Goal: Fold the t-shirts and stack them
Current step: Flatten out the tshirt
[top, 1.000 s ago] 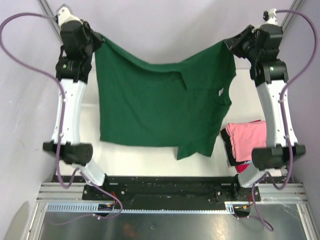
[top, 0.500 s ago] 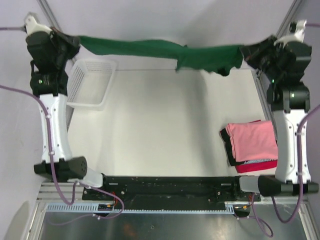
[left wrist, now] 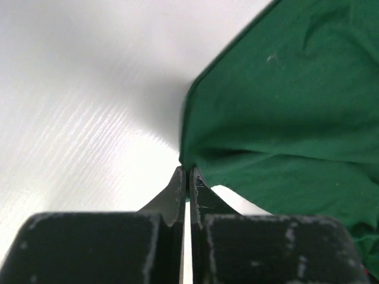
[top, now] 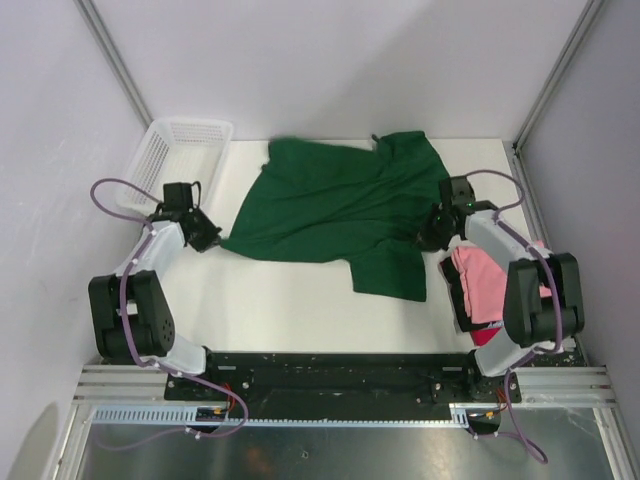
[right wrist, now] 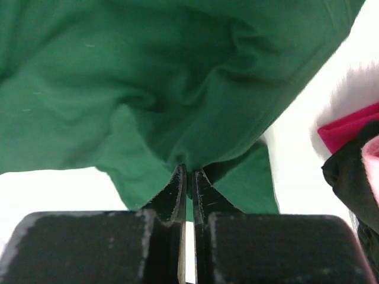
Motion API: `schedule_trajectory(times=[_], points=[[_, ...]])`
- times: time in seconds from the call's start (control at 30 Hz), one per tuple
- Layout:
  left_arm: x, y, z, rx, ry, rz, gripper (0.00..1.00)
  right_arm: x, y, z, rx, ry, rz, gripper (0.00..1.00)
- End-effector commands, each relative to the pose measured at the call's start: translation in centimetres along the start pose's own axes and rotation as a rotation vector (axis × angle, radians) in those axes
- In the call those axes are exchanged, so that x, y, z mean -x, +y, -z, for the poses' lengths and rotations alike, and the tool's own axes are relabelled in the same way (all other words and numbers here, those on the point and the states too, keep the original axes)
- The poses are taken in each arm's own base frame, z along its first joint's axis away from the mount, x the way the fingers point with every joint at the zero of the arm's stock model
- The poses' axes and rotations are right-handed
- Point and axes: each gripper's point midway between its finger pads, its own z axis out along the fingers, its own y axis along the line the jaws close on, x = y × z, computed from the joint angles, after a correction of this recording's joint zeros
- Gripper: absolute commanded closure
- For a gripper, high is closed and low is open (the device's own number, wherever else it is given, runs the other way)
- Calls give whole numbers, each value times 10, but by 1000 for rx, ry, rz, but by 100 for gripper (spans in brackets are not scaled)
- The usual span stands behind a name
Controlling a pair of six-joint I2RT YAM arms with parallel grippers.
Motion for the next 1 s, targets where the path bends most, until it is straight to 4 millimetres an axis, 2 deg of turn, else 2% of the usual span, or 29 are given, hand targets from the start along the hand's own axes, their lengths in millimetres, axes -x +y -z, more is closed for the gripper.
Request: schedule_trajectory(times=[0.0, 0.1, 0.23, 0.4, 0.57, 0.7, 0.97], points=[[21, -9, 6, -29, -103, 5, 100, -11, -14, -25, -40, 25, 11, 100], [14, -6, 5, -21, -94, -7, 100, -30, -33, -42, -89, 71, -1, 100], [3, -3, 12, -28, -96, -13, 100, -45, -64, -45, -161, 88, -26, 100], [-15, 4, 21, -21, -108, -24, 100, -53, -110, -30, -232, 75, -96, 100], [-28, 13, 34, -19, -126, -23, 100, -51, -141, -1, -301, 30, -133, 100], [-31, 23, 48, -8, -164, -19, 100, -51, -152, 21, -309, -9, -156, 100], [-33, 29, 66, -7, -193, -26, 100, -49, -151, 37, -307, -52, -185, 100]])
